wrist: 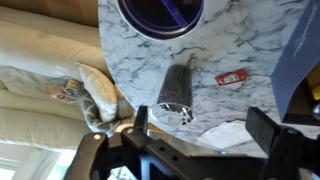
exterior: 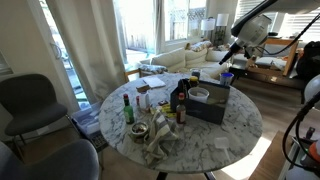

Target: Remove the blue lid from the silver cup and put it in the plastic cup in the box

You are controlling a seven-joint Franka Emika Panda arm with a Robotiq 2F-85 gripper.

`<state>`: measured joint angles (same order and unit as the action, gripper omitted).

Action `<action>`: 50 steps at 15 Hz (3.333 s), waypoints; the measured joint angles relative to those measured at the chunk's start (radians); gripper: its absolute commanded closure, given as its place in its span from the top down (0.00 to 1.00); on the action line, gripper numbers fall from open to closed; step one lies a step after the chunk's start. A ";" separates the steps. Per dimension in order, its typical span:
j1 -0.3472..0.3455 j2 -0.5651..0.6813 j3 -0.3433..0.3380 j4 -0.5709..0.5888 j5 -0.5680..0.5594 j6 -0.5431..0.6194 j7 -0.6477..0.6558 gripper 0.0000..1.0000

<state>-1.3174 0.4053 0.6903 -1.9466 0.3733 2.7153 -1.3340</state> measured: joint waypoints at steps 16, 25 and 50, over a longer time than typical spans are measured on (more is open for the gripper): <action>0.243 -0.038 -0.436 0.088 0.017 -0.391 -0.369 1.00; 0.383 0.040 -0.563 0.145 0.107 -0.271 -0.561 0.80; 0.422 -0.059 -0.568 0.283 0.482 -0.462 -0.638 0.02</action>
<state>-0.8956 0.3463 0.1227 -1.6638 0.8553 2.2534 -1.9723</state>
